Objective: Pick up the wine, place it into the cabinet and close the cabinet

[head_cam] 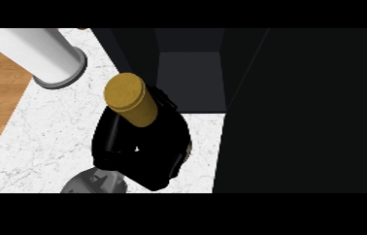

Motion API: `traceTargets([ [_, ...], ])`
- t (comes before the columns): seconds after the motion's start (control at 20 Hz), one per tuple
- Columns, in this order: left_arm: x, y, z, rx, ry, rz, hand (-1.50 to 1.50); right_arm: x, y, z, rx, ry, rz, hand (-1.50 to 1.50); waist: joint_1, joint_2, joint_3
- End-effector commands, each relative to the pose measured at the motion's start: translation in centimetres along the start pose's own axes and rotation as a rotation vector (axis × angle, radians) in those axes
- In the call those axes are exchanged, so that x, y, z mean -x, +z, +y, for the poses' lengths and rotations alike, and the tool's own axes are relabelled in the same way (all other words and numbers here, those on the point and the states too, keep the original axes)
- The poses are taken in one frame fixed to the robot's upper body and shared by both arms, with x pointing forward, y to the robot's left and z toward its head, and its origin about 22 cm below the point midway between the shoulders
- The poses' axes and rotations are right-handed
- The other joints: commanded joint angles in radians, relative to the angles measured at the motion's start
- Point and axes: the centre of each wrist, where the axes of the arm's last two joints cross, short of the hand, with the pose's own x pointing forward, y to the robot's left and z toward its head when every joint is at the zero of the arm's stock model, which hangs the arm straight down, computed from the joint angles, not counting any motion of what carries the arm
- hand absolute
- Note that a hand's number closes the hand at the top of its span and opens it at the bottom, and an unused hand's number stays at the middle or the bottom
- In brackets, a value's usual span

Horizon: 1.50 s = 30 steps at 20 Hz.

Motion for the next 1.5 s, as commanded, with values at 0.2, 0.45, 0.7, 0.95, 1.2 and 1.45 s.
traceTargets([
  [0.2,-1.1,-2.8,-3.3,-0.02,-0.023,-0.02,1.5,-2.5,2.2,0.2,-0.023,-0.052,-0.023,-1.5,-0.002,-0.001,0.0],
  [0.45,-0.6,-4.1,-5.0,-0.079,-0.055,-0.018,1.5,-2.8,3.7,0.7,-0.018,-0.041,-0.04,-1.5,-0.009,-0.002,0.0],
  [0.7,1.1,-6.3,-4.9,-0.078,-0.116,-0.022,1.5,-1.8,3.4,0.1,-0.024,-0.033,-0.048,-1.5,-0.01,0.0,0.0],
  [0.95,2.3,-5.9,-4.5,-0.098,-0.111,-0.02,1.5,-1.8,1.9,-0.8,-0.035,-0.012,-0.048,-1.5,-0.004,0.001,0.0],
  [1.2,4.4,-5.8,-4.5,-0.139,-0.085,-0.018,1.5,-1.7,2.5,-1.2,-0.049,-0.004,-0.043,-1.5,-0.016,0.003,0.0],
  [1.45,3.5,-5.9,-4.8,-0.143,-0.019,-0.001,1.5,-2.0,1.9,-1.1,-0.039,0.001,-0.042,-1.5,-0.005,0.001,0.0],
])
